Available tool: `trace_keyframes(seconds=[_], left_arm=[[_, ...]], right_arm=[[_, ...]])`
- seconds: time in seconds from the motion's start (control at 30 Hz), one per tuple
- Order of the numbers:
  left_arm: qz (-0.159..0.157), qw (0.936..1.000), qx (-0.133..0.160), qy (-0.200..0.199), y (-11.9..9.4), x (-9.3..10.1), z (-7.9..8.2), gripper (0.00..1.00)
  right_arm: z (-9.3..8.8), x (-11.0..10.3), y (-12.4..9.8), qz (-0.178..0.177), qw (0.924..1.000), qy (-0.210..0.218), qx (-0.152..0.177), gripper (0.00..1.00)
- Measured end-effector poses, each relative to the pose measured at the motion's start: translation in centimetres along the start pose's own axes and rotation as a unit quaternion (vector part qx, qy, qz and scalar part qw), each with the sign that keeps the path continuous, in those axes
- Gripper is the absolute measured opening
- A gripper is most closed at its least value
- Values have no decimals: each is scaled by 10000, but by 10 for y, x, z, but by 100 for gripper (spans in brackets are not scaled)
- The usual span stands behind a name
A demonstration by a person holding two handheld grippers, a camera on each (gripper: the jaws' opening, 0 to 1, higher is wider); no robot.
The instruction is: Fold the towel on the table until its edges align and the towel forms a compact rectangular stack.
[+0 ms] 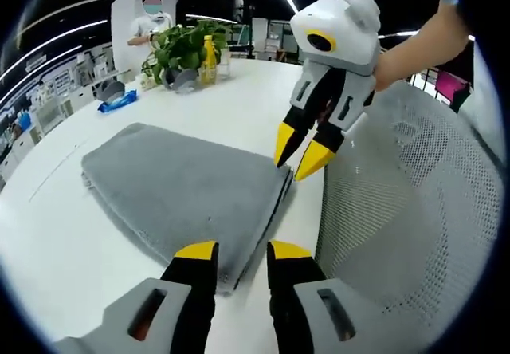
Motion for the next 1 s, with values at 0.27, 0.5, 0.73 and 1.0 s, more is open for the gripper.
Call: trace_keyframes(seconds=[0.27, 0.5, 0.73, 1.0], left_arm=[[48, 9996, -267, 35, 16, -3, -10, 25], [114, 9988, -346, 324, 20, -2, -11, 25], [335, 9959, -430, 723, 23, -2, -10, 21], [558, 9960, -253, 654, 24, -3, -12, 16]], right_arm=[[-7, 9, 14, -85, 9987, -362, -347, 15], [-7, 6, 21, -270, 9945, -872, -514, 15], [-7, -4, 27, -929, 9771, -1796, -667, 10], [-9, -1, 30, -1124, 9806, -1501, -562, 5]])
Point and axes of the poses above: the point that each gripper's makers call its tool centre point, and the gripper's own axes: y roughly forward along the fingers, x roughly to its right, z roughly out of its top, the point moved 10 cm from there along -y, roughly backward along the fingers, and after that the axes turned 12 degrees about -x, right-handed, at the moved point
